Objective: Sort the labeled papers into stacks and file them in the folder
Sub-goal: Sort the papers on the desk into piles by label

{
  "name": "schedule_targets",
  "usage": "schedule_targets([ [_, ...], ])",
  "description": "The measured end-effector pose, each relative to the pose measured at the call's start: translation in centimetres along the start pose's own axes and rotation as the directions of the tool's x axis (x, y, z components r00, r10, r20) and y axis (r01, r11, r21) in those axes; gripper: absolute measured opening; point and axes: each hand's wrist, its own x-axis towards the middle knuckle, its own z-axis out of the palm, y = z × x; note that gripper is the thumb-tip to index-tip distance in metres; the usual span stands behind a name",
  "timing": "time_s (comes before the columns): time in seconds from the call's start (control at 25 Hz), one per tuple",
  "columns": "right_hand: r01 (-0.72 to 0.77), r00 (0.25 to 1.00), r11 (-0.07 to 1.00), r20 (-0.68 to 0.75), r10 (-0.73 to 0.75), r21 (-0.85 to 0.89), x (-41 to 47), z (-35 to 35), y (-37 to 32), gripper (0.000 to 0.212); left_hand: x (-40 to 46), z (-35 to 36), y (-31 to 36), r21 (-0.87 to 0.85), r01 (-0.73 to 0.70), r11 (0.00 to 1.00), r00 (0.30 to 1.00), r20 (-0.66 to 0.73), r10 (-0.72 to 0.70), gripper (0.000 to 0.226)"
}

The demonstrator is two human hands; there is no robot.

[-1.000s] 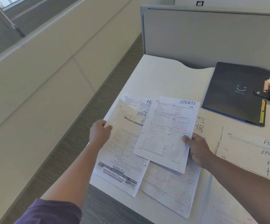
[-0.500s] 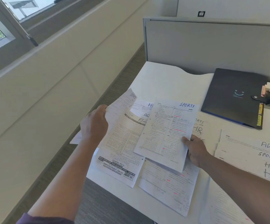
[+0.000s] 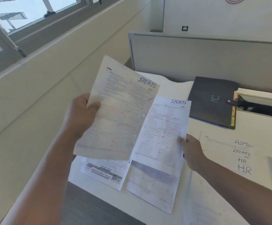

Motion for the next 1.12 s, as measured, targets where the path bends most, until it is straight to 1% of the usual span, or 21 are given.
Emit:
schedule_targets([
  [0.04, -0.003, 1.0, 1.0, 0.018, 0.003, -0.008, -0.6, -0.8, -0.1, 0.018, -0.7, 1.1, -0.8, -0.082, 0.079, 0.993, 0.996, 0.057, -0.074, 0.02],
  [0.08, -0.002, 0.999, 1.0, 0.042, 0.002, -0.012, -1.3, -1.7, -0.2, 0.019, -1.6, 2.6, -1.9, -0.092, 0.152, 0.984, 0.983, 0.116, -0.141, 0.02],
  [0.16, -0.004, 0.994, 1.0, 0.107, 0.002, 0.015, -2.7, -3.0, -0.1, 0.022, -3.7, 6.2, -4.2, -0.024, 0.255, 0.967, 0.946, 0.214, -0.244, 0.014],
  [0.24, -0.027, 0.982, 0.998, 0.189, 0.016, 0.056, -4.4, -4.0, 0.0, 0.024, -5.9, 9.6, -6.1, 0.017, 0.325, 0.946, 0.91, 0.268, -0.317, 0.011],
  [0.4, -0.12, 0.963, 0.991, 0.249, 0.103, 0.054, -7.2, -5.9, 0.7, 0.024, -8.8, 13.5, -7.7, -0.021, 0.43, 0.903, 0.848, 0.352, -0.395, 0.01],
  [0.52, -0.152, 0.944, 0.988, 0.297, 0.143, 0.01, -9.1, -7.4, 1.7, 0.021, -11.1, 15.6, -8.1, -0.093, 0.53, 0.843, 0.769, 0.471, -0.432, 0.011],
  [0.64, -0.189, 0.929, 0.982, 0.319, 0.187, -0.024, -10.3, -9.3, 2.9, 0.023, -13.8, 17.5, -8.8, -0.11, 0.575, 0.811, 0.712, 0.557, -0.429, 0.015],
  [0.68, -0.213, 0.923, 0.977, 0.328, 0.201, 0.0, -10.6, -10.1, 3.2, 0.026, -14.6, 18.1, -9.0, -0.114, 0.59, 0.799, 0.696, 0.573, -0.433, 0.016],
  [0.8, -0.305, 0.907, 0.937, 0.352, 0.232, 0.168, -11.1, -12.8, 3.9, 0.043, -16.7, 19.9, -8.8, -0.118, 0.631, 0.767, 0.657, 0.607, -0.447, 0.016],
  [0.84, -0.311, 0.907, 0.933, 0.35, 0.236, 0.178, -11.1, -13.7, 4.1, 0.045, -17.2, 20.5, -8.6, -0.118, 0.635, 0.764, 0.65, 0.616, -0.445, 0.016],
  [1.0, -0.219, 0.952, 0.975, 0.213, 0.22, -0.029, -10.9, -16.8, 5.3, 0.026, -18.6, 23.2, -6.8, -0.095, 0.626, 0.774, 0.636, 0.635, -0.437, 0.016],
  [1.12, -0.204, 0.963, 0.976, 0.165, 0.213, -0.071, -10.9, -19.5, 5.4, 0.024, -20.1, 25.3, -4.7, -0.079, 0.616, 0.784, 0.647, 0.618, -0.446, 0.014],
])
